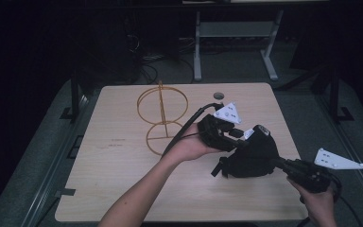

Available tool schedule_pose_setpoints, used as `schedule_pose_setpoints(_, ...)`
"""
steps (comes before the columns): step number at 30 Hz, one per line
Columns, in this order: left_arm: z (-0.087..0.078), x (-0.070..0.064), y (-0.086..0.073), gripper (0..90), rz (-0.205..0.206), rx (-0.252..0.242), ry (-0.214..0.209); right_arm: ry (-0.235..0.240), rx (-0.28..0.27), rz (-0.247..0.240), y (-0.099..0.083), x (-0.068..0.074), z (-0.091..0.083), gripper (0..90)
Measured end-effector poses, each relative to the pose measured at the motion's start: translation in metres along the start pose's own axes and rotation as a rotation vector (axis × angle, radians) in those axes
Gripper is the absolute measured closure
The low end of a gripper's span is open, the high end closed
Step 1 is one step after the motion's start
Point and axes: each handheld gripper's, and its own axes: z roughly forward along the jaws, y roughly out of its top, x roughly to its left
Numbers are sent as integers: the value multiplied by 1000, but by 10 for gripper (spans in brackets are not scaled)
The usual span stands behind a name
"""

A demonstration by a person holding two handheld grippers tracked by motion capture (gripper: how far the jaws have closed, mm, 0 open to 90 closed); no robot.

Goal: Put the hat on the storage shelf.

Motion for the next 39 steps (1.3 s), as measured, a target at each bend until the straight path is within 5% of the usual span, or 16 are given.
schedule_pose_setpoints(18, -33, -1, -56, 587, -47, -5, 78, 6, 51, 60, 22, -7, -9, 881)
schedule_pose_setpoints(39, -37, -14, -117, 517, -55, 33, 94, 16, 82, 78, 59, -14, -2, 880)
